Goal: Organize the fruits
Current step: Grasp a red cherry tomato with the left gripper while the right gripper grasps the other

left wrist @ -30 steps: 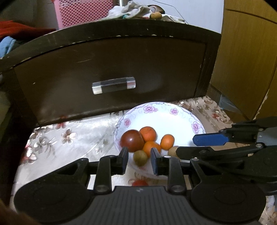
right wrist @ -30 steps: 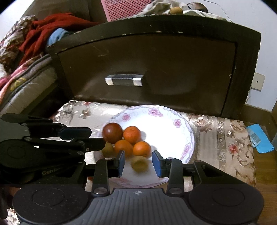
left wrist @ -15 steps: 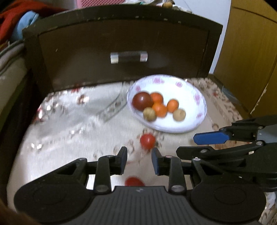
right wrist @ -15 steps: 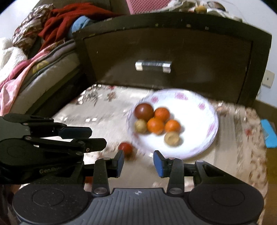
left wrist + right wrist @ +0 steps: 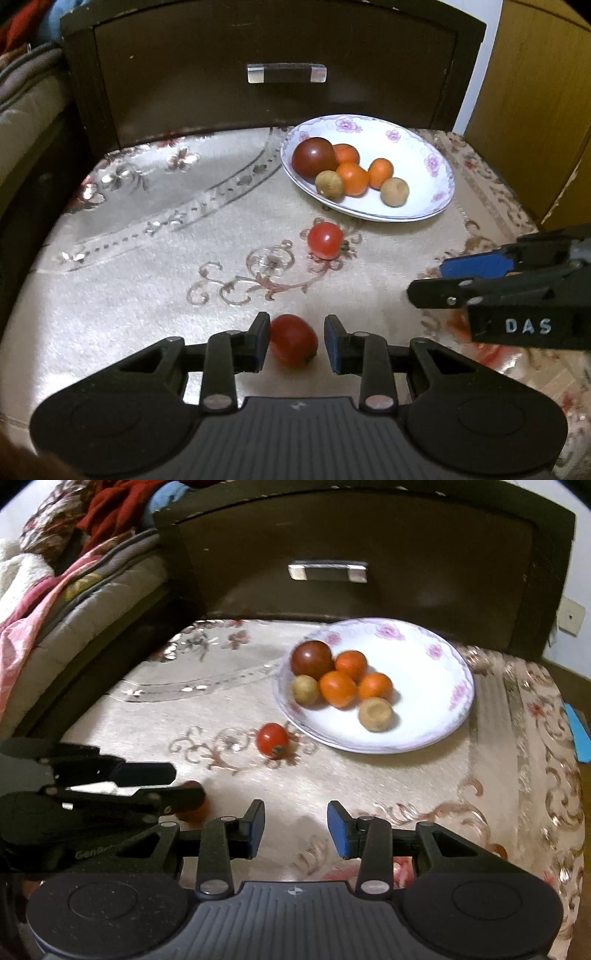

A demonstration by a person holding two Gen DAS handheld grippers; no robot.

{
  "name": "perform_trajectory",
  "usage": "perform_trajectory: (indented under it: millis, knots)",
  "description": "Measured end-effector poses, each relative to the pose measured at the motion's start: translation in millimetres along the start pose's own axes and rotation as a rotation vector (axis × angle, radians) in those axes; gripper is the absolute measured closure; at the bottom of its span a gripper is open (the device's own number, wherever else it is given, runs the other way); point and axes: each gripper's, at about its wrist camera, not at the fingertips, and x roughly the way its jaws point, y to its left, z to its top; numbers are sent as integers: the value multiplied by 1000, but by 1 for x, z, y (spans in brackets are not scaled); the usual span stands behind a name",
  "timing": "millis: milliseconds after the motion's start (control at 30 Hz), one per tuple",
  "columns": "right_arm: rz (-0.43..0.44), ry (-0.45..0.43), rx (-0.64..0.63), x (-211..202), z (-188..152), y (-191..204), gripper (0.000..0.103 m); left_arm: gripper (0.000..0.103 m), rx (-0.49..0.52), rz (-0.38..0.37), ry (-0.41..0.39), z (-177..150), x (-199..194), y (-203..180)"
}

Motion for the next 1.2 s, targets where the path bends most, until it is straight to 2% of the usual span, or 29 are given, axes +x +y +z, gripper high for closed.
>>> perform_trajectory:
  millis: [233,467,667,1100,1133,1167,1200]
  knots:
    - [8,8,9,7,0,0,70,63,-30,9,33,-7,11,8]
    - [19,-19,-19,13,9,12,69,65,-10,7,20,-10,9,7]
    - [36,-19,27,32,21,22,69,65,-24,-19,19,-10,7,13]
    - [-34,-46,-22,68,37,33,70,65,-42,-46,19,-6,9,17]
    - [-44,-45,-38,69,37,35,73,65,-38,-44,19,-6,9,17]
    - [-58,-45,-62,69,36,37,82,66,-36,-44,19,-6,9,16]
    - [-58,-42,-75,69,36,38,82,66,-38,-44,19,-6,9,17]
